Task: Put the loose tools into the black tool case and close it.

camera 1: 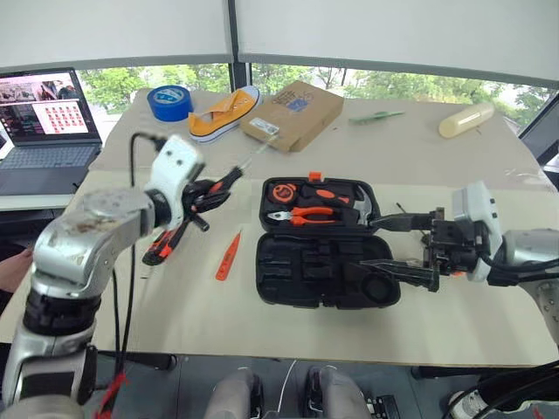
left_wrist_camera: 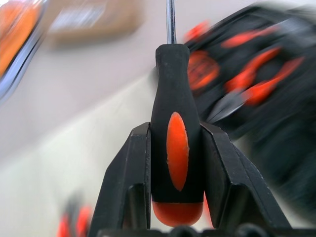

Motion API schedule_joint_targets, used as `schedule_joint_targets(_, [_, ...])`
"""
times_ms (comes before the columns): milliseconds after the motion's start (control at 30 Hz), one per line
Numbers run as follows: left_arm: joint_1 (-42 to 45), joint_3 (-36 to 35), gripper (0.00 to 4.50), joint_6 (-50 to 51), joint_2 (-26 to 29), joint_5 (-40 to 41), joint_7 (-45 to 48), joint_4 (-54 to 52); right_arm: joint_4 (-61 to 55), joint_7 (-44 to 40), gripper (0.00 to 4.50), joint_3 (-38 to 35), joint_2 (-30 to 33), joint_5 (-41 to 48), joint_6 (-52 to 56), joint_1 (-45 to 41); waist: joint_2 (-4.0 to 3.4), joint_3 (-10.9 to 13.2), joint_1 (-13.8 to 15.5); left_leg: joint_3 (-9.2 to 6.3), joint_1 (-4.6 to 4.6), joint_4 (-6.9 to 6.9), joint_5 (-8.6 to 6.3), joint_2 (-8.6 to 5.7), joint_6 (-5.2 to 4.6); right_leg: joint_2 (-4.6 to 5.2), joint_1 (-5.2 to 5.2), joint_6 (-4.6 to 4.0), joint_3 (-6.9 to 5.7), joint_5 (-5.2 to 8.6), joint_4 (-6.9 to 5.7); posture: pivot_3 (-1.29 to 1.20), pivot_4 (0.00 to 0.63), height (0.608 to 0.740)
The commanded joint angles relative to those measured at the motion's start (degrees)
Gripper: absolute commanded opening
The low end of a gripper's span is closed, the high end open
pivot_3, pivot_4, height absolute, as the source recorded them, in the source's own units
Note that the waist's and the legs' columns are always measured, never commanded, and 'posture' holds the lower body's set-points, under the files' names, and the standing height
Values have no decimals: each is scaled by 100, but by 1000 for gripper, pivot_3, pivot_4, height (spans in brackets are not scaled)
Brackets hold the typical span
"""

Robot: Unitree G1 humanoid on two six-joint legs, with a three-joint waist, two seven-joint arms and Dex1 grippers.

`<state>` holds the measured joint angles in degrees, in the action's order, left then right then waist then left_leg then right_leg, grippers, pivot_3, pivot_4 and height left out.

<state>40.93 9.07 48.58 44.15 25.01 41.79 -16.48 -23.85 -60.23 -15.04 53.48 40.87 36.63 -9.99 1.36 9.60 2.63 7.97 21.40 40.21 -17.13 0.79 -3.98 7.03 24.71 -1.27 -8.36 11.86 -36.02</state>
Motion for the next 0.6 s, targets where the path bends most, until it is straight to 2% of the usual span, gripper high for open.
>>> schedule_joint_targets(33, [484,1130,896,-1386,-125,-688,1347,519,172,193,4500,-607,72,-275,-226,394,0,0,9,3,0,2,0,0,0,-1,0,0,-8,0,-1,0,150,731])
schedule_joint_targets(167, [731,1716,896,-2185,-444,-1213,1913,1143,156,371,4500,-911,16,-492,-327,810,-1,0,-50,4,-1,1,1,3,-1,-4,0,1,-7,1,0,0,150,731])
schedule_joint_targets(300, [972,2051,896,-2409,-939,-1602,2126,1774,-80,512,4500,-1324,-85,-518,-309,1324,-1,0,-49,1,0,3,1,8,-2,-10,3,4,-7,2,-3,0,150,731])
schedule_joint_targets(433, [1269,2203,896,-2558,-1323,-2107,2062,2494,-333,677,4500,-1581,-232,-463,-265,1657,-1,1,-36,-10,12,20,0,7,-6,-6,1,37,-4,21,-4,0,150,731])
schedule_joint_targets(600, [1376,2192,896,-2957,-1424,-2411,2335,2987,-467,798,4500,-1713,-306,-410,-227,1791,-2,1,-53,-33,32,38,-1,10,-9,-6,6,38,-3,20,-6,0,150,731])
